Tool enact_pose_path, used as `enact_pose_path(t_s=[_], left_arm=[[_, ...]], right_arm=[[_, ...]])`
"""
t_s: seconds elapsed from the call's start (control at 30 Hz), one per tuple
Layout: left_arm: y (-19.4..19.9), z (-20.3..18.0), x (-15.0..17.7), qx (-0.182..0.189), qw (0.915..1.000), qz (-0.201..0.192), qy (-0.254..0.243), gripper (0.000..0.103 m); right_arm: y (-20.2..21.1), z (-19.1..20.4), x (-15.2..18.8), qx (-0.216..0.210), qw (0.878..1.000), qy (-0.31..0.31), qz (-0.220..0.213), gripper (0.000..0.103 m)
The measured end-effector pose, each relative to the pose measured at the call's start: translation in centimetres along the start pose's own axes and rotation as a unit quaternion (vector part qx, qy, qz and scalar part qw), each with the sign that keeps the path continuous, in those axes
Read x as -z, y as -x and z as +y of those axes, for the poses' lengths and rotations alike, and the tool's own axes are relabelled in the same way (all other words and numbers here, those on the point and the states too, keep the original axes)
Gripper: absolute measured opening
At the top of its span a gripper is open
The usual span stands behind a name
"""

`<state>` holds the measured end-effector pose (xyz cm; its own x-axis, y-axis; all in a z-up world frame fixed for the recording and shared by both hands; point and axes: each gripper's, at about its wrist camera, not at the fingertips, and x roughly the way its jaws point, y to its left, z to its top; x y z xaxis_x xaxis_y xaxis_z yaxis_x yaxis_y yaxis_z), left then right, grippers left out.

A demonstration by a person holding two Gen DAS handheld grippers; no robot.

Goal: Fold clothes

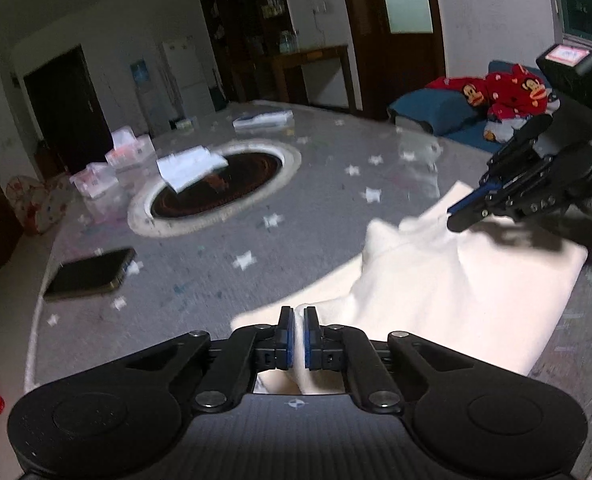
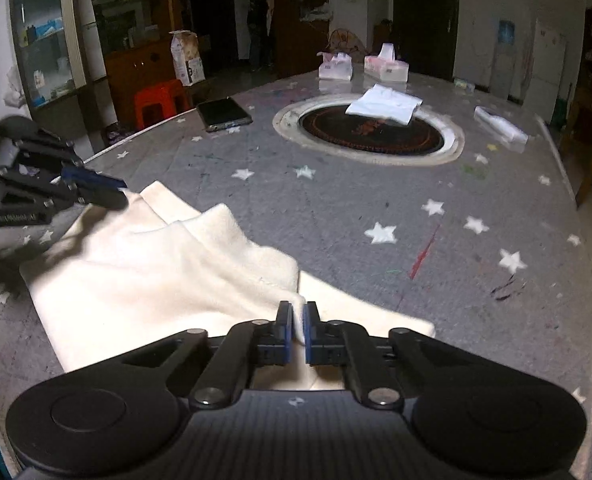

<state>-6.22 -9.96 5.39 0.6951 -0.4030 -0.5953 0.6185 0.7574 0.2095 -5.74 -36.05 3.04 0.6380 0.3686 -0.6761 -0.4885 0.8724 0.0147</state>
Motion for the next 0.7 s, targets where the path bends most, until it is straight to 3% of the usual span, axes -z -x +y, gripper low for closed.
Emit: enact_pose_path(t_s=[0.13, 0.27, 0.47, 0.7], left_arm=[[1.2, 0.2, -1.5, -0.021, 0.9992, -0.034, -0.003, 0.005], [-0.8, 0.4, -2.2, -0.056, 0.9974, -0.045, -0.001, 0.005], [-6.5, 1.0, -0.8, -0.075, 0.9968, 0.015, 0.025, 0.007], [-6.9, 2.2, -0.2, -0.091, 0.9945, 0.020, 0.047, 0.016]], right_arm=[[2.4, 0.6, -1.7, 0.035, 0.998, 0.024, -0.050, 0.004], [2.5, 0.6, -2.8, 0.075, 0.993, 0.036, -0.080, 0.004], [-3.3, -1.3, -0.7, 0.091, 0.995, -0.017, -0.023, 0.005], [-2.2, -1.2, -1.3, 0.090, 0.995, -0.018, -0.031, 0.011]])
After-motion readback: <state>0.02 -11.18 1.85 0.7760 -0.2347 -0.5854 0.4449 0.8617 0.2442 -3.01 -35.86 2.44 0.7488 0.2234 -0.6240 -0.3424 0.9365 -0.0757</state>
